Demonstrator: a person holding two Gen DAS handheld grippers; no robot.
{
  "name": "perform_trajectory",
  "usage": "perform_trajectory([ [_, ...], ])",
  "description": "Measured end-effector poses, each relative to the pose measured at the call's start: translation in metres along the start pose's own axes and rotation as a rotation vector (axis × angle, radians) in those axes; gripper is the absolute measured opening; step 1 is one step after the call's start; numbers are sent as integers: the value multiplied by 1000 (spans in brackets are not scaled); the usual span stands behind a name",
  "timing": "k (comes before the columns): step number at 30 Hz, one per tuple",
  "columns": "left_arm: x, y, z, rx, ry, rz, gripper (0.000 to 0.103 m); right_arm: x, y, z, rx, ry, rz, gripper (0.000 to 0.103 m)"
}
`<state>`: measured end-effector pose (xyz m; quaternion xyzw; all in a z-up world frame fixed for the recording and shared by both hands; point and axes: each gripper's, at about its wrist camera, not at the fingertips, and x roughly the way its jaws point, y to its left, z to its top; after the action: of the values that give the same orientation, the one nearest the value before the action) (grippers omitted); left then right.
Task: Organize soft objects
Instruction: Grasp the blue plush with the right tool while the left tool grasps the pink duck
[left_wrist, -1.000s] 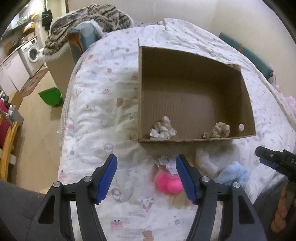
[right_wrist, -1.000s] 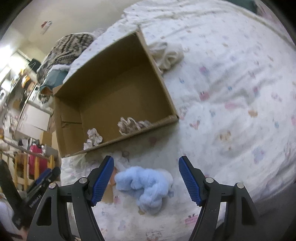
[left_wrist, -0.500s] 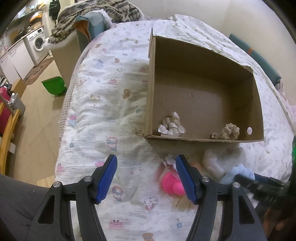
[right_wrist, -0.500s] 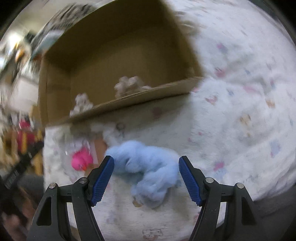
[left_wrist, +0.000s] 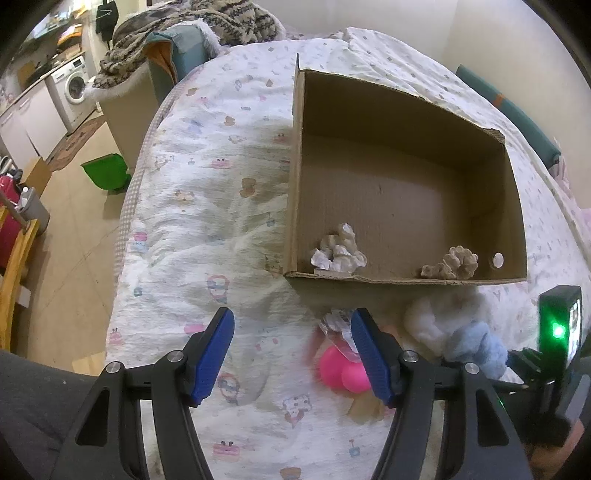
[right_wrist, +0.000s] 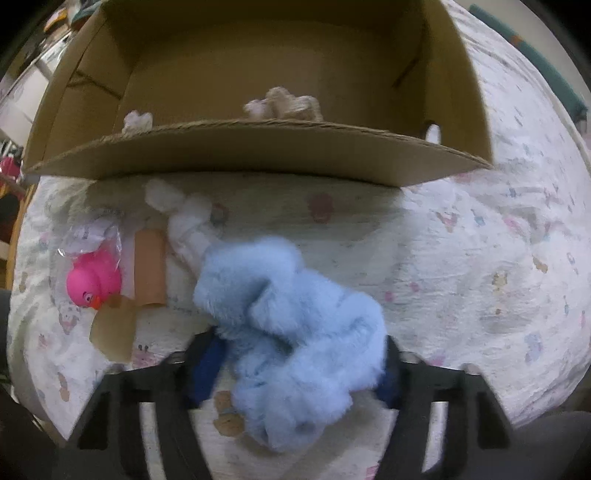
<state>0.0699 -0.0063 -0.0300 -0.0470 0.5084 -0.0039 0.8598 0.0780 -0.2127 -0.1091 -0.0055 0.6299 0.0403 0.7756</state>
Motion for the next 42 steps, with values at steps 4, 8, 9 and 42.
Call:
perform_trajectory([
  [4,-1,7,2,-27,-1,5,63,-19,-13,-3,42,0,89,45],
  [8,-1,17,3,-68,4,1,63,-51,-27,-7,78,-22,215,42],
  [9,0,19,4,-81,11,-3,63,-60,-32,-7,87,-48,254,42],
  [42,80,-32,-26,66,303,-165,43,-65,-48,-3,182,-212,399,42],
])
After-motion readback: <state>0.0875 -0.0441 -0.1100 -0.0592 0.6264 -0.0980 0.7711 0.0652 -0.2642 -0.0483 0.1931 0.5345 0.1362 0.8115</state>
